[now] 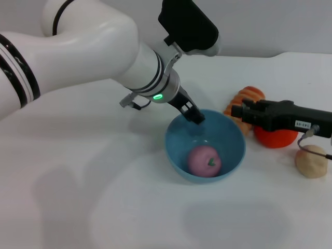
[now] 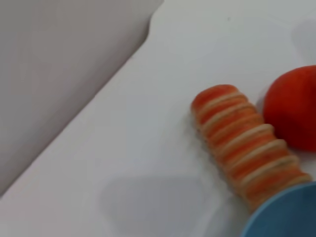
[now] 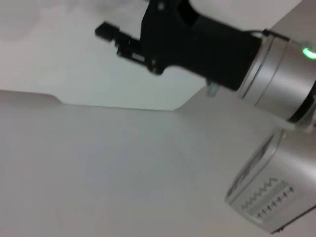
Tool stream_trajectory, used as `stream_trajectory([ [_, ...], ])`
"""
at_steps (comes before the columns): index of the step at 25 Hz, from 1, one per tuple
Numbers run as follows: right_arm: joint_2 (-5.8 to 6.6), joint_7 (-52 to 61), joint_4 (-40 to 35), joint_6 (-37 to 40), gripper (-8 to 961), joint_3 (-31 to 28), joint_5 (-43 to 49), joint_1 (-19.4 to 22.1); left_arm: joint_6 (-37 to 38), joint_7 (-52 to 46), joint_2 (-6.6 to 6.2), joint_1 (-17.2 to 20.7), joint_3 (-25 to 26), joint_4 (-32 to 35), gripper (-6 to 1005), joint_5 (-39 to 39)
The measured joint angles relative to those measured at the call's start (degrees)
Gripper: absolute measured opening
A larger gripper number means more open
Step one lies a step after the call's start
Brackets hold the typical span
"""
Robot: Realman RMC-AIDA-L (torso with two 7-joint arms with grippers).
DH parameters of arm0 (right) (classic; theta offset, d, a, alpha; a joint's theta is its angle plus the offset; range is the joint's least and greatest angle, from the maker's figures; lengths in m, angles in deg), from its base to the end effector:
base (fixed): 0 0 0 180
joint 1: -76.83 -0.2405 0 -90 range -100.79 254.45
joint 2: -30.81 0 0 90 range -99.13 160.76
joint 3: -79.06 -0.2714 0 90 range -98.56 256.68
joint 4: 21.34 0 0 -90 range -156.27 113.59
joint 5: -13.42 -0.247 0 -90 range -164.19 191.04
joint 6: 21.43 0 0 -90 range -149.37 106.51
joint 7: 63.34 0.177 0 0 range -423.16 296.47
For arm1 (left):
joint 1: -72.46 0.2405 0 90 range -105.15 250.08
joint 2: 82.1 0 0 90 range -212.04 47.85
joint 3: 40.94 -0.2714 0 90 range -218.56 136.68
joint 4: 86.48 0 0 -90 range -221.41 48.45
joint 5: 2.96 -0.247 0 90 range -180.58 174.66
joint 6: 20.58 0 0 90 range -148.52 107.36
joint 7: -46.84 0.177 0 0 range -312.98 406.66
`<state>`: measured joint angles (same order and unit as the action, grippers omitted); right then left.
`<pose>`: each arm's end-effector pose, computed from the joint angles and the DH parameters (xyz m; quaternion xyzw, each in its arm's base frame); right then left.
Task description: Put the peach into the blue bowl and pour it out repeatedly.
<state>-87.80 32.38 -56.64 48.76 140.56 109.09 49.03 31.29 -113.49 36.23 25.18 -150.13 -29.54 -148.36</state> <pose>0.2801 0.4000 -0.0731 -0.8826 0.3690 0.2481 0.1527 -0.1418 0.4439 -0.1601 -0.9369 -0.2006 0.1421 0.2484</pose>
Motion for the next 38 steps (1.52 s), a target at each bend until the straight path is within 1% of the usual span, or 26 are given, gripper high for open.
stream_trajectory([
  [1,-0.03,0.0,0.7,0.0,552,0.1,0.0,-0.1,-0.1,-0.6,0.01,0.0,0.4,0.6,680,-1.4],
  [3,0.0,0.1,4.6,-0.5,554,0.3,0.2,-1.9,-0.4,-0.8,0.02,0.1,1.0,1.0,681,-2.1],
  [4,0.0,0.1,4.6,-0.5,555,0.3,0.2,-1.9,-0.8,-0.9,0.02,0.3,1.8,1.4,681,-2.7],
  [6,0.07,0.1,7.1,-0.7,557,0.3,0.5,-3.2,-2.2,-1.0,0.06,0.9,3.3,2.2,681,-3.2],
  [10,0.13,0.2,7.5,-0.3,561,0.1,0.8,-3.2,-8.8,-1.0,-0.02,3.3,4.8,2.6,681,-3.3],
  [11,0.2,0.2,7.3,-0.3,562,-0.2,0.7,-2.7,-10.8,-1.0,-0.04,4.2,5.1,2.7,681,-3.3],
  [12,0.37,0.2,6.7,-0.1,563,-1.5,0.4,-1.3,-14.3,-1.0,-0.07,6.0,5.5,2.7,681,-3.2],
  [13,0.37,0.2,6.7,-0.1,564,-1.5,0.4,-1.3,-14.3,-1.0,-0.07,6.0,5.5,2.7,681,-3.2],
  [16,0.43,0.1,4.7,-0.1,566,-5.1,0.3,1.7,-21.9,-1.0,0.1,10.1,5.5,2.6,681,-2.8],
  [17,0.33,-0.2,3.2,0.0,567,-8.3,0.3,4.0,-29.4,-1.1,0.21,13.9,4.7,2.7,682,-2.1],
  [18,0.33,-0.2,3.2,0.0,568,-8.3,0.3,4.0,-29.4,-1.1,0.21,13.9,4.7,2.7,682,-2.1],
  [20,0.29,-0.6,2.7,0.0,570,-12.1,0.3,5.7,-35.7,-1.2,0.17,17.0,3.2,2.7,682,-0.3],
  [21,0.22,-2.5,2.8,0.0,571,-15.6,0.3,6.8,-38.9,-1.2,0.1,18.5,2.1,2.7,682,1.2],
  [22,0.22,-2.5,2.8,0.0,572,-15.6,0.3,6.8,-42.3,-1.2,0.0,20.0,0.9,2.1,682,3.3],
  [23,0.13,-4.1,3.1,0.1,573,-17.2,0.1,7.3,-42.3,-1.2,0.0,20.0,0.9,2.1,682,3.3],
  [25,-0.11,-9.2,4.6,0.1,575,-19.8,-1.4,7.8,-45.2,-1.2,0.05,21.1,-0.3,0.7,681,5.3],
  [26,-0.19,-12.0,5.9,0.2,576,-20.6,-2.8,7.9,-47.9,-1.2,0.11,21.6,-1.8,-0.6,681,6.5],
  [27,-0.17,-19.0,9.2,0.0,577,-21.1,-7.5,8.0,-53.3,-1.2,0.17,22.4,-4.9,-2.7,681,8.8],
  [28,-0.17,-19.0,9.2,0.0,578,-21.1,-7.5,8.0,-55.9,-1.2,0.16,22.7,-6.4,-3.5,681,9.7],
  [29,-0.15,-24.6,11.3,-0.1,579,-21.3,-11.0,8.1,-55.9,-1.2,0.16,22.7,-6.4,-3.5,681,9.7],
  [31,-0.18,-35.0,15.4,-0.3,580,-21.6,-17.3,8.1,-63.3,-1.2,0.18,23.8,-10.4,-5.2,682,12.0],
  [32,-0.26,-43.6,19.1,-0.3,581,-21.7,-23.4,7.9,-65.7,-1.2,0.19,24.3,-11.8,-5.7,682,12.7],
  [33,-0.26,-43.6,19.1,-0.3,582,-21.7,-23.4,7.9,-67.9,-1.2,0.18,24.8,-13.0,-6.0,682,13.2],
  [35,-0.32,-52.3,23.4,-0.2,584,-21.7,-30.8,7.5,-72.6,-1.2,0.2,25.8,-15.8,-6.9,681,13.9],
  [38,-0.44,-60.4,27.9,0.7,587,-21.8,-38.9,7.0,-79.5,-1.7,0.29,26.8,-19.1,-9.1,680,14.2],
])
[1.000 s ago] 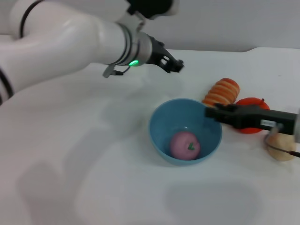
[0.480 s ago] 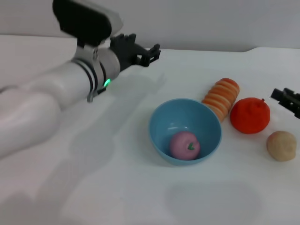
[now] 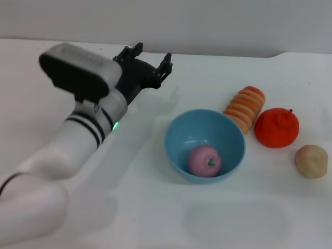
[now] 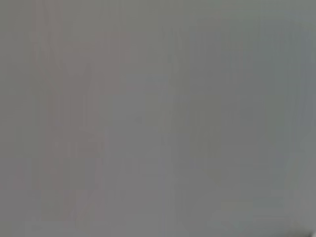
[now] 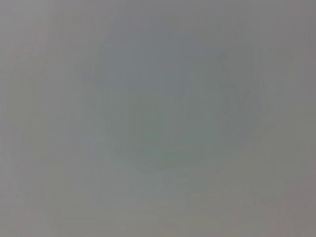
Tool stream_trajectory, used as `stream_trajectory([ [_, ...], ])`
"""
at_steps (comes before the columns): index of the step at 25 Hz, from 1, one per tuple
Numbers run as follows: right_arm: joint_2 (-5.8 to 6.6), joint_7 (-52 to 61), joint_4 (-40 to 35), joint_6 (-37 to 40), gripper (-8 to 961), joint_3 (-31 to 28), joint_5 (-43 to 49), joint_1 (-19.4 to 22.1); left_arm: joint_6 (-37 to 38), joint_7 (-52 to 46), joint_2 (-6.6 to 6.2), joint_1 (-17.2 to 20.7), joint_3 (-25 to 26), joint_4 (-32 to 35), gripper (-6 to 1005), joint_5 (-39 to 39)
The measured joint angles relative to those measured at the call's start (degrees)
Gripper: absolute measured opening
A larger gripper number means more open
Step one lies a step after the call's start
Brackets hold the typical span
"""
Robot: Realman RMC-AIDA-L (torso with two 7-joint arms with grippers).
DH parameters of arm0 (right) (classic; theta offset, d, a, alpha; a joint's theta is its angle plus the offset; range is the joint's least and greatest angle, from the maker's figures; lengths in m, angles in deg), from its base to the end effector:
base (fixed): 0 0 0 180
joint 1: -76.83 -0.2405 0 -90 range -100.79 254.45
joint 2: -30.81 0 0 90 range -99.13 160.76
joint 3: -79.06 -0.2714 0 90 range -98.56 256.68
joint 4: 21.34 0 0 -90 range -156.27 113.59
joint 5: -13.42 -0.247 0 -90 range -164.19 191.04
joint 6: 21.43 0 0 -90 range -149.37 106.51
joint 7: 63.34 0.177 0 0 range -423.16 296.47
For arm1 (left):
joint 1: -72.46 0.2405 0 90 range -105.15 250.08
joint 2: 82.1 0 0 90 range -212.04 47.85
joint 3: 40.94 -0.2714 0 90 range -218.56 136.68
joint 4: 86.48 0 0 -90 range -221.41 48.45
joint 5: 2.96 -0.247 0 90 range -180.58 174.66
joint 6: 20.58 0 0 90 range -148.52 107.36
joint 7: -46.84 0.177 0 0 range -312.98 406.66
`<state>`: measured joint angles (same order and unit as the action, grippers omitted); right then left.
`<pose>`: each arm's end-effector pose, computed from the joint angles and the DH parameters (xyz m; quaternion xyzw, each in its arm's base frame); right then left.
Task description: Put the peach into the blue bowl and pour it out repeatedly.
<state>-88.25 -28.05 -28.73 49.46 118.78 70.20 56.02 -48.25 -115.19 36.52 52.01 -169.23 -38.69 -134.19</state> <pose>0.3963 0.3547 -0.0232 -0.7098 0.3049 0.3461 0.5325 -0.2364 0.4101 -0.1401 -0.8018 -0.2435 -0.2288 0.4954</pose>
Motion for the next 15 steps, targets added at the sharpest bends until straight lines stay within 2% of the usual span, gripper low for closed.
stream_trajectory([
  [4,-0.15,-7.5,5.4,0.2,591,-0.1,-9.1,-0.7,-8.7,-2.6,0.11,0.3,-4.3,-3.1,681,0.7],
  [5,-0.14,-8.3,6.1,0.1,592,-0.1,-10.1,-0.8,-13.2,-2.9,0.19,0.2,-6.6,-4.8,681,1.9],
  [7,-0.17,-9.4,6.9,-0.1,594,-0.1,-11.1,-1.0,-15.3,-3.0,0.28,0.0,-7.9,-5.8,680,2.6],
  [9,-0.24,-12.0,7.9,-0.3,596,-0.2,-12.0,-1.1,-20.1,-3.0,0.39,-1.2,-11.5,-8.5,679,5.6],
  [14,-0.47,-18.2,9.4,-0.3,600,-1.4,-12.8,-1.1,-21.1,-3.0,0.41,-1.9,-13.4,-9.5,677,8.3],
  [15,-0.48,-19.0,9.9,-0.3,601,-2.1,-12.8,-1.1,-20.8,-3.0,0.46,-2.2,-13.6,-10.3,676,11.1],
])
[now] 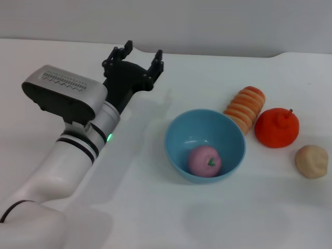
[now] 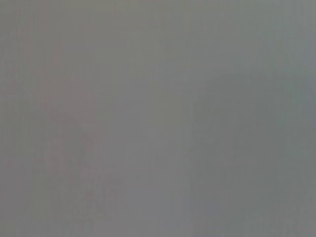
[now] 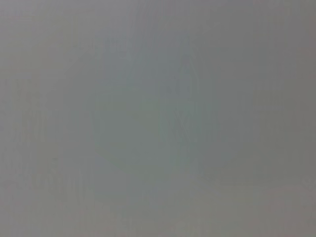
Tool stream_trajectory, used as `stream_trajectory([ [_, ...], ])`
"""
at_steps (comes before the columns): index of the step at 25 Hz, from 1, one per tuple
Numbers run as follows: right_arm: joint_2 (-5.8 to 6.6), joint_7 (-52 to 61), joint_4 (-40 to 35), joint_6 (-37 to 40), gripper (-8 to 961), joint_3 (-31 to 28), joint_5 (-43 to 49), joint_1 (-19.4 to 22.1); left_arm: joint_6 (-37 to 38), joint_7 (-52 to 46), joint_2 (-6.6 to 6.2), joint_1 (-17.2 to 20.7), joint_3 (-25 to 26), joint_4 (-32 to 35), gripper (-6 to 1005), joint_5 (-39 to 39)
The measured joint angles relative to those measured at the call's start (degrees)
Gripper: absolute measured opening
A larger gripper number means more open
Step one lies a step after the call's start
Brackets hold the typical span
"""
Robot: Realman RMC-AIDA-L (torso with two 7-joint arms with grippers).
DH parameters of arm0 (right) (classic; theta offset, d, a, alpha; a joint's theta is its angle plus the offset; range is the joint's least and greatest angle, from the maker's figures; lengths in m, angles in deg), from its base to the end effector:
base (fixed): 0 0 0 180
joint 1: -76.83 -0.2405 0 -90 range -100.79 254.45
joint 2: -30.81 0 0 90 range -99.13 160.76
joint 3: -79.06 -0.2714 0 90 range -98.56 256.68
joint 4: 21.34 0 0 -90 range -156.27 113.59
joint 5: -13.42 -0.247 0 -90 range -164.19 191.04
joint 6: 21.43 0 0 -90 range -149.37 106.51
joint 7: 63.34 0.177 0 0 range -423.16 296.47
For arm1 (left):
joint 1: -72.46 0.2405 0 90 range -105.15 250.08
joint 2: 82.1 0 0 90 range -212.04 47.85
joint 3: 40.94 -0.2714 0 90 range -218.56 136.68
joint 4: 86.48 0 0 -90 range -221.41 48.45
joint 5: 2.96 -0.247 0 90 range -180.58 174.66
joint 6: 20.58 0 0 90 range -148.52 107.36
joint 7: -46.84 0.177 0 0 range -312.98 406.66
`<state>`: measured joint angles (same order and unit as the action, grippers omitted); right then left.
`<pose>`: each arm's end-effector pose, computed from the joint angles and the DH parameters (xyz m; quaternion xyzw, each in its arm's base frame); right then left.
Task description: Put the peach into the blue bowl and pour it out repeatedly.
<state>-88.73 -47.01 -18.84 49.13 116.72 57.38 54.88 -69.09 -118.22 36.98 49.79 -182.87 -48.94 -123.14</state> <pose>0.4175 0.3374 -0.0347 -0.6663 0.3012 0.2783 0.6228 -0.2536 0.3874 -0.1394 -0.7665 -0.2270 -0.2833 0.5299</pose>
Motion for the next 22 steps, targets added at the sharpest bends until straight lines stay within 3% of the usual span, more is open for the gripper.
stream_trajectory([
  [6,0.0,-1.0,2.3,0.6,607,-3.2,0.0,-0.4,0.2,0.0,-0.03,0.1,-0.7,-0.6,689,2.9],
  [13,0.29,10.2,3.3,-3.4,613,-3.4,0.3,-1.9,0.0,0.1,-0.23,-0.4,-3.5,-1.6,740,2.7],
  [19,-0.01,9.4,3.8,-4.4,619,-3.5,0.3,-1.9,-1.0,0.0,-0.25,-0.3,-4.1,-2.6,808,2.8],
  [22,-0.01,7.9,4.4,-5.2,738,-5.2,0.2,-2.1,-1.0,0.0,-0.19,-0.4,-4.0,-3.7,820,2.9],
])
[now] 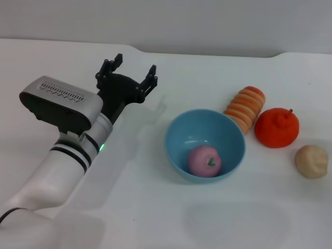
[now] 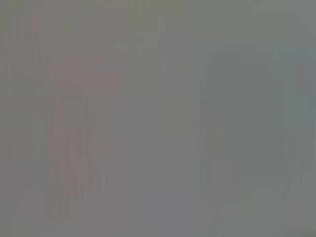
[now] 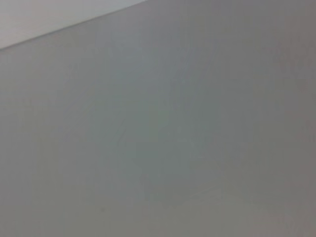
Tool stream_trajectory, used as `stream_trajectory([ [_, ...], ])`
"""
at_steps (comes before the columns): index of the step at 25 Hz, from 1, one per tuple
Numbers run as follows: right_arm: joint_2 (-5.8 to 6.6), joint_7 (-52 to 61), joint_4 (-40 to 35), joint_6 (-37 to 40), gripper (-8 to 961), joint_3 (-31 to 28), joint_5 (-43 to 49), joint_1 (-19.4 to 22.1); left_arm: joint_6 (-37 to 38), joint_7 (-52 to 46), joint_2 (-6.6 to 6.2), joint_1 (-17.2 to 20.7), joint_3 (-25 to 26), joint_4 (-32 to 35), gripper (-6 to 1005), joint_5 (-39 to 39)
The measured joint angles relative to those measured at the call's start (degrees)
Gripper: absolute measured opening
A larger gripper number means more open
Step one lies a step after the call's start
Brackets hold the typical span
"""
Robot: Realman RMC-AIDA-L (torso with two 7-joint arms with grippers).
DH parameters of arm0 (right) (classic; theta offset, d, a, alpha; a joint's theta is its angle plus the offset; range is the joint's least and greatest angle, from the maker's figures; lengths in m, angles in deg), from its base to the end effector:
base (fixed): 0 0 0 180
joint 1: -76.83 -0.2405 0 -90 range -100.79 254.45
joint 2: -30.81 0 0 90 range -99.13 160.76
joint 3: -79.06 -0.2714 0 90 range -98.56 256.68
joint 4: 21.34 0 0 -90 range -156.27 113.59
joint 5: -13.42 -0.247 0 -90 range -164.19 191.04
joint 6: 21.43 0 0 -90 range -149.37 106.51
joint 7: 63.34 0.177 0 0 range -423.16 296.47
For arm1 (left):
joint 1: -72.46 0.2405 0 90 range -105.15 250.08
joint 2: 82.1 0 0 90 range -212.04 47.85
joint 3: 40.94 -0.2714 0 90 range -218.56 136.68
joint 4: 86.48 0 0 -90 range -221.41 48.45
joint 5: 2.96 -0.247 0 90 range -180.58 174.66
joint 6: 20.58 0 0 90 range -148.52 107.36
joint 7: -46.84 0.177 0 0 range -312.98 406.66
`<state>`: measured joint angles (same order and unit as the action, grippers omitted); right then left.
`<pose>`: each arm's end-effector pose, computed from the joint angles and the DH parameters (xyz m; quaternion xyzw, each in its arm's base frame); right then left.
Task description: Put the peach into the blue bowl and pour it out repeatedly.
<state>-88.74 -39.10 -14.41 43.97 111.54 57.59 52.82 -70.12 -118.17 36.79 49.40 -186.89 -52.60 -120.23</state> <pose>0.4263 0.3381 -0.0539 -0.6173 0.4112 0.3038 0.5979 -0.2752 0.3789 -0.1440 -0.7764 -0.2255 -0.2548 0.5305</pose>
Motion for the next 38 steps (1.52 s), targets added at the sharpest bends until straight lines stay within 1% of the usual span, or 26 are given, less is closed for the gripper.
stream_trajectory([
  [1,0.0,-0.4,0.4,-0.5,777,-1.3,-0.1,0.0,0.2,0.0,0.07,0.0,0.1,-0.9,819,0.2],
  [6,0.01,-0.5,1.0,-1.4,777,-1.8,0.1,0.4,0.7,0.0,-0.1,0.0,-0.3,-1.6,816,-0.1],
  [12,-0.01,-0.6,1.5,-3.2,778,-1.6,0.2,0.3,1.3,0.0,0.05,-0.3,-0.4,-2.4,815,0.1],
  [17,0.04,-0.7,1.4,-3.4,778,-1.4,0.2,-0.1,3.3,0.0,0.08,-1.3,-0.1,-2.5,815,0.1],
  [23,0.09,-0.7,1.1,-3.5,777,-3.5,-0.2,0.1,4.1,0.0,0.19,-2.0,-0.3,-2.1,816,0.2],
  [26,0.13,-0.7,1.1,-3.5,777,-3.5,-0.1,0.1,4.2,0.1,0.2,-2.1,-0.4,-2.1,816,0.2],
  [31,0.13,-0.7,1.1,-3.5,777,-3.4,0.1,0.1,4.5,0.1,0.2,-1.6,-0.7,-1.8,816,0.3],
  [38,0.11,-0.7,1.1,-3.5,777,-2.9,0.1,0.1,4.7,0.1,0.2,-0.6,-2.5,-0.6,816,0.3],
])
